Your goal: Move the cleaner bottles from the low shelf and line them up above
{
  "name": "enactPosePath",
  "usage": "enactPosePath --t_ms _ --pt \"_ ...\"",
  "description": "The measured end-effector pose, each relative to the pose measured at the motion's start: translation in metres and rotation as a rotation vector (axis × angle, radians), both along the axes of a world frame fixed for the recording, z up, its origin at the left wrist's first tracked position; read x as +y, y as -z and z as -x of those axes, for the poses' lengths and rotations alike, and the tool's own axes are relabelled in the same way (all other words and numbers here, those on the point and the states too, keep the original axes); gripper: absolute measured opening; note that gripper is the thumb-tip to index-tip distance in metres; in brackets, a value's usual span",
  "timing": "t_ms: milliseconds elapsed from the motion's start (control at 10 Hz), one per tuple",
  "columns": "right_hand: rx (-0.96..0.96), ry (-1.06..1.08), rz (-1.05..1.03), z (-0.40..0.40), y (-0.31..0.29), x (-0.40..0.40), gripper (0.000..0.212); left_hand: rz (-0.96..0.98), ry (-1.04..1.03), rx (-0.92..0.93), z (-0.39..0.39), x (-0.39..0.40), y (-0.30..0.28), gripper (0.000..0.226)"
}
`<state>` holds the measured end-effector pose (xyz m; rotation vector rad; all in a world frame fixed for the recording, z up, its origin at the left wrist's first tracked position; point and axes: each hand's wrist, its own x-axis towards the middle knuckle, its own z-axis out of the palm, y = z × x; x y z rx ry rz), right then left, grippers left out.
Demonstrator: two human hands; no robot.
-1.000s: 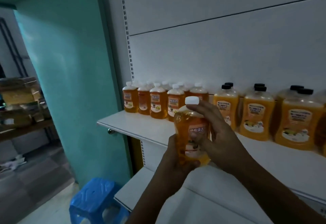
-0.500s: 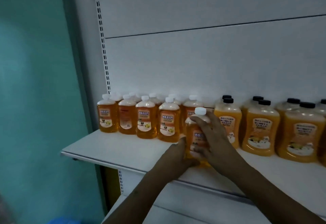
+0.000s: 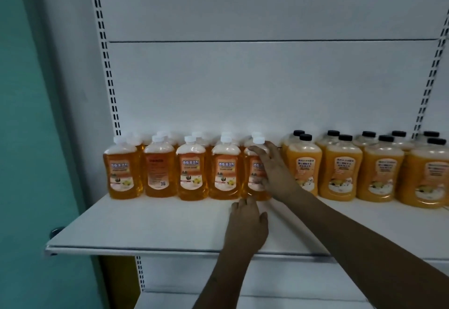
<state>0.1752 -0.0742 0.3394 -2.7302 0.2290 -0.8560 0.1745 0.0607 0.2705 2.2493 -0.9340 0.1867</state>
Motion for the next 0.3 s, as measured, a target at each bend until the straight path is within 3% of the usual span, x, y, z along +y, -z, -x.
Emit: enactPosePath --t_ms 100,200,300 --pt "0.074 0.099 0.076 0.001 -0.004 0.002 0.089 0.006 0.026 0.018 0.001 0.003 -0.004 0.044" --pt "0.050 0.115 0.086 0.023 -0.022 0.021 0.087 0.140 0.036 0.102 0.003 0.010 -0.009 0.041" --pt "-0.183 -0.026 -0.093 0.066 -0.049 0.045 0.065 0.316 0.044 0.197 0.007 0.016 -0.016 0.032"
